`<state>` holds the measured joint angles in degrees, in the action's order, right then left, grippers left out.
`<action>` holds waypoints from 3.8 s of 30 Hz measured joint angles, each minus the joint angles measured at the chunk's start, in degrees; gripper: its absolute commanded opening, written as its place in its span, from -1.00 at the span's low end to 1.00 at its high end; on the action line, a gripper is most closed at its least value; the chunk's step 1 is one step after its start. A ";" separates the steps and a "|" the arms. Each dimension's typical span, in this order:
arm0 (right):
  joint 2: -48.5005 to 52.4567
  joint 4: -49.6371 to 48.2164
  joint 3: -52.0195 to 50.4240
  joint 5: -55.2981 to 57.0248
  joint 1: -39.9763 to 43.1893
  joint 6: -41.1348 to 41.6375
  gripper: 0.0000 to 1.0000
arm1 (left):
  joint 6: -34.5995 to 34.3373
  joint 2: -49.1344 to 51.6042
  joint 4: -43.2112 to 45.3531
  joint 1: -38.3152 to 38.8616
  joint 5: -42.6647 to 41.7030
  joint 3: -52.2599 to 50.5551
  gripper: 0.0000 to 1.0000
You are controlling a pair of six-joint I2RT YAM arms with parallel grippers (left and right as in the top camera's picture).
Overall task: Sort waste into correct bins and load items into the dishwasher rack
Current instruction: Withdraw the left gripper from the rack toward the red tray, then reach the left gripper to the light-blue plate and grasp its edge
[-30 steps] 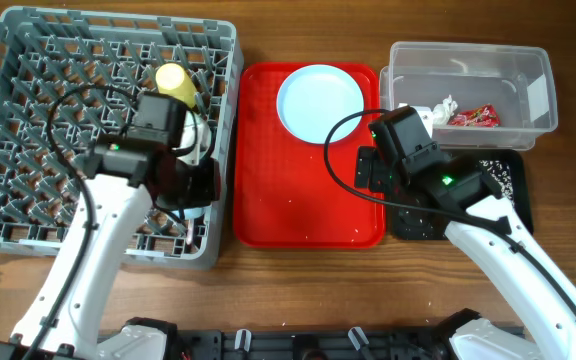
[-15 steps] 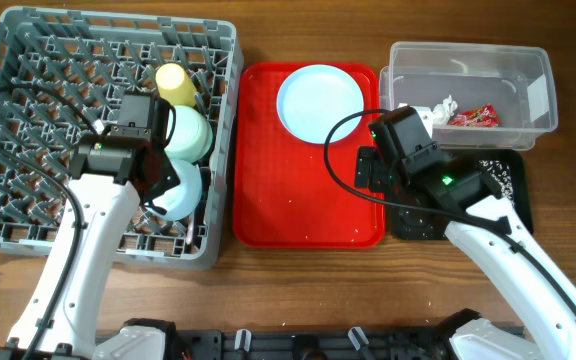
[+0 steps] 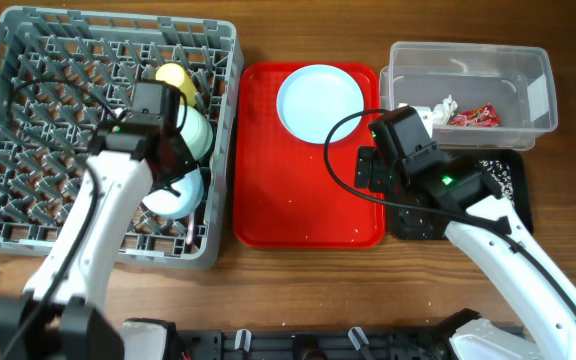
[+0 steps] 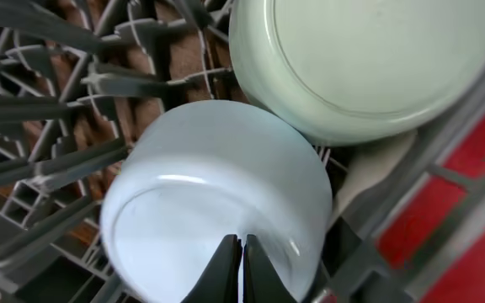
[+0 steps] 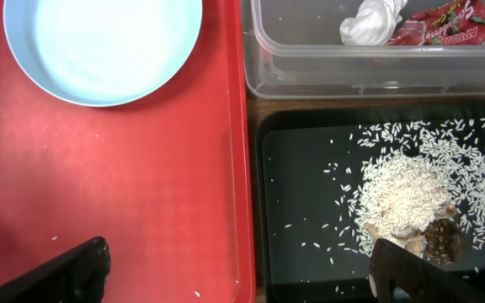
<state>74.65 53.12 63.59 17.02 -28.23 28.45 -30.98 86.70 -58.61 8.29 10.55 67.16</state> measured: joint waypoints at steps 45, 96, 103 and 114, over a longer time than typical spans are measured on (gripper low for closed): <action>0.00 0.00 0.00 0.00 0.00 0.02 1.00 | 0.90 8.17 5.29 9.66 -6.58 2.93 -0.65; 0.00 0.00 0.00 0.00 0.00 0.02 1.00 | -1.66 24.22 31.45 21.77 -19.06 18.40 -0.88; 0.00 0.00 0.00 0.00 0.00 0.02 1.00 | -1.97 35.28 36.68 23.69 -19.43 18.25 -0.88; 0.00 0.00 0.00 0.00 0.00 0.00 1.00 | -2.08 35.71 14.69 23.69 -25.07 19.26 -0.92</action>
<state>74.65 53.12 63.59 17.02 -28.23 28.45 -33.06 122.41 -43.92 31.99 -14.52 86.41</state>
